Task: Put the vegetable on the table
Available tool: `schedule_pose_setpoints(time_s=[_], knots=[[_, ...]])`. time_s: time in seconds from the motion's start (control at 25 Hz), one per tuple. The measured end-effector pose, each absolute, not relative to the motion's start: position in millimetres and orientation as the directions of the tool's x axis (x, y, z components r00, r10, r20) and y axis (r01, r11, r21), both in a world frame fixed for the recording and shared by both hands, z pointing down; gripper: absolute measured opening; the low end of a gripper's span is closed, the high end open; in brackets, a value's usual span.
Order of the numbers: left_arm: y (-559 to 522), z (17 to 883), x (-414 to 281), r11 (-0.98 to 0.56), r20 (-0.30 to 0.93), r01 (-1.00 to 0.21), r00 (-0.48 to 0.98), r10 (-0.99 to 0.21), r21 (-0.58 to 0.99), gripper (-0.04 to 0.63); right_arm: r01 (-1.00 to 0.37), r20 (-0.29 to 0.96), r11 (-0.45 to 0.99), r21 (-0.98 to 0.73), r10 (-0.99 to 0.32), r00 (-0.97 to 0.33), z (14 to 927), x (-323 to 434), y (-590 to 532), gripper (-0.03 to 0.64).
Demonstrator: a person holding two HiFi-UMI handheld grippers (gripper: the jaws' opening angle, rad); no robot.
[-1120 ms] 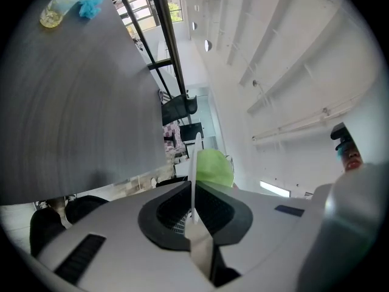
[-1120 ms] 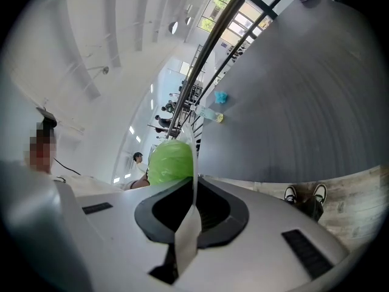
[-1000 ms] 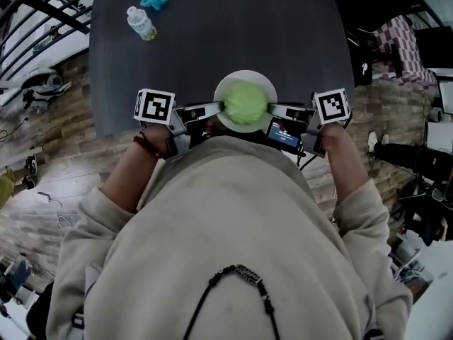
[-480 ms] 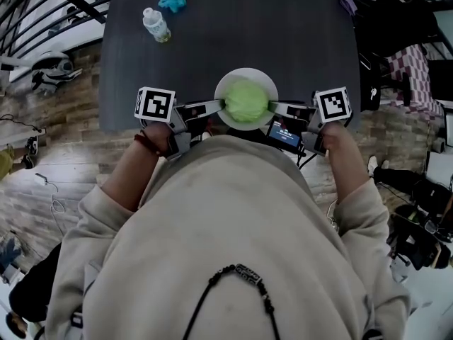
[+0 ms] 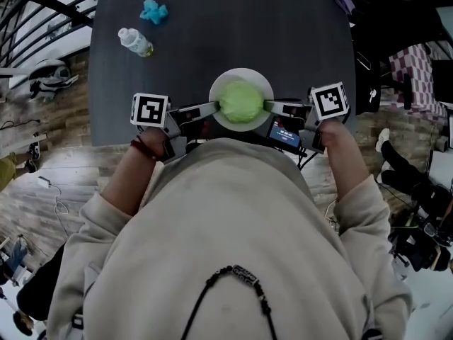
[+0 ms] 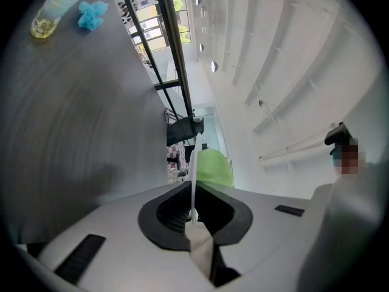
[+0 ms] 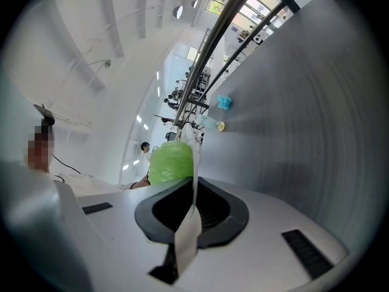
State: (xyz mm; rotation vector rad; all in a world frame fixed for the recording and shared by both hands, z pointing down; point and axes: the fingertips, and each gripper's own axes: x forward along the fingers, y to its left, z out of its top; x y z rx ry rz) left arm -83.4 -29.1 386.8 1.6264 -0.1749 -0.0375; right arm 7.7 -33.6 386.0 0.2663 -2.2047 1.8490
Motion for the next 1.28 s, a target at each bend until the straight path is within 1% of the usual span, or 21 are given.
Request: schedule_pose_setpoints(time_s=[0.36,0.52,0.72,0.88,1.04,1.28], knots=[[-64,401,-37,-0.032,0.132,-0.139,0.978,-0.161,0.990,0.021,-0.277,0.289,0.144,-0.950,0.070,-0.955,399,53,-70,0.029],[-70,407,-32,0.020,0.164,-0.163,0.965,-0.203,0.986,0.021,-0.255,0.272,0.162,-0.953,0.090,-0.958,408,60,-81,0.029],[-70,412,-30,0.002,0.203,-0.207,0.956,-0.213,0.978,0.020,-0.264,0.278,0.143,-0.954,0.095,-0.956,416,65,-80,0.028],[-71,410,-36,-0.001,0.208,-0.213,0.959,-0.194,0.977,0.020,-0.265,0.279,0.149,-0.953,0.081,-0.957,411,60,-81,0.028],[-77,403,-41,-0.007,0.186,-0.190,0.966,-0.178,0.982,0.020,-0.306,0.320,0.165,-0.938,0.062,-0.946,410,57,-86,0.029],[-87,389,-54,-0.043,0.181,-0.188,0.974,-0.133,0.981,0.020,-0.308,0.317,0.178,-0.935,0.023,-0.948,388,43,-92,0.029]])
